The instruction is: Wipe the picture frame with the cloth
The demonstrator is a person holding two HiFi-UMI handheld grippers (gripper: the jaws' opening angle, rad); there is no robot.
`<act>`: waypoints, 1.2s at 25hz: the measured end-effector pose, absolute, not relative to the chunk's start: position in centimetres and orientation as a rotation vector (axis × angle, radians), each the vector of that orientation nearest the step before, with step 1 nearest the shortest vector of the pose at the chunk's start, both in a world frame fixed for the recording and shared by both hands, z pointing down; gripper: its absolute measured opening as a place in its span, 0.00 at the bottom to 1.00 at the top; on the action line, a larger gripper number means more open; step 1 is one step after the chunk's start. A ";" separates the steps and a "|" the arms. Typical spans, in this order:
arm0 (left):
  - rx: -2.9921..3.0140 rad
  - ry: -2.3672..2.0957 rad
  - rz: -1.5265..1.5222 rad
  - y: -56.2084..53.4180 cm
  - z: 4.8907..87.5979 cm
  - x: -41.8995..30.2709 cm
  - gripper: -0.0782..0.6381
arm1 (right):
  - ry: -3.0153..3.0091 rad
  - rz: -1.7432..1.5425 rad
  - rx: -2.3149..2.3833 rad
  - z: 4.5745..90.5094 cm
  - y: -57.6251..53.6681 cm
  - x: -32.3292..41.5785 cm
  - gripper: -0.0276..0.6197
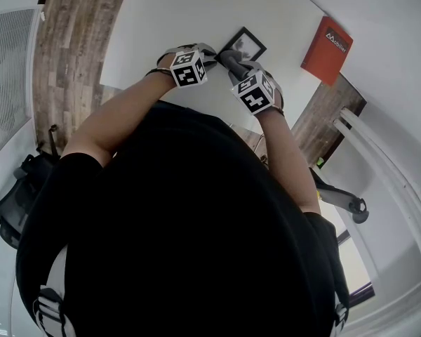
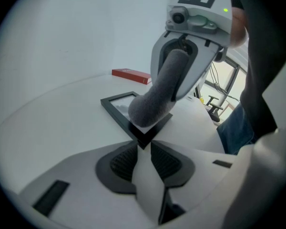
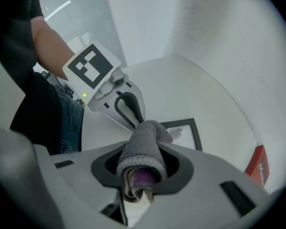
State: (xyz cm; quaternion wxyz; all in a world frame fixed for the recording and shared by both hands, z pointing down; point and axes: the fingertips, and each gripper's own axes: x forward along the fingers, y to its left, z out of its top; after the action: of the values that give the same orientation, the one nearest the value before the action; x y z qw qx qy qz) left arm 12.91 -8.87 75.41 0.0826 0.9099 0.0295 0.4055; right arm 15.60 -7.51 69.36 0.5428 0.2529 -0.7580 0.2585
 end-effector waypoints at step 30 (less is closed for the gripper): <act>2.741 0.080 1.206 -8.8 75.4 12.8 0.23 | -1.669 0.639 0.764 71.8 -10.6 22.4 0.21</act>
State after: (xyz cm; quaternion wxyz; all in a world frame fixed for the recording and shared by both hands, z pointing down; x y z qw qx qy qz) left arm 12.78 -8.84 75.37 0.0729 0.9125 0.0268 0.4017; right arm 22.36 -10.63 71.83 0.5636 0.3248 -0.7093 0.2715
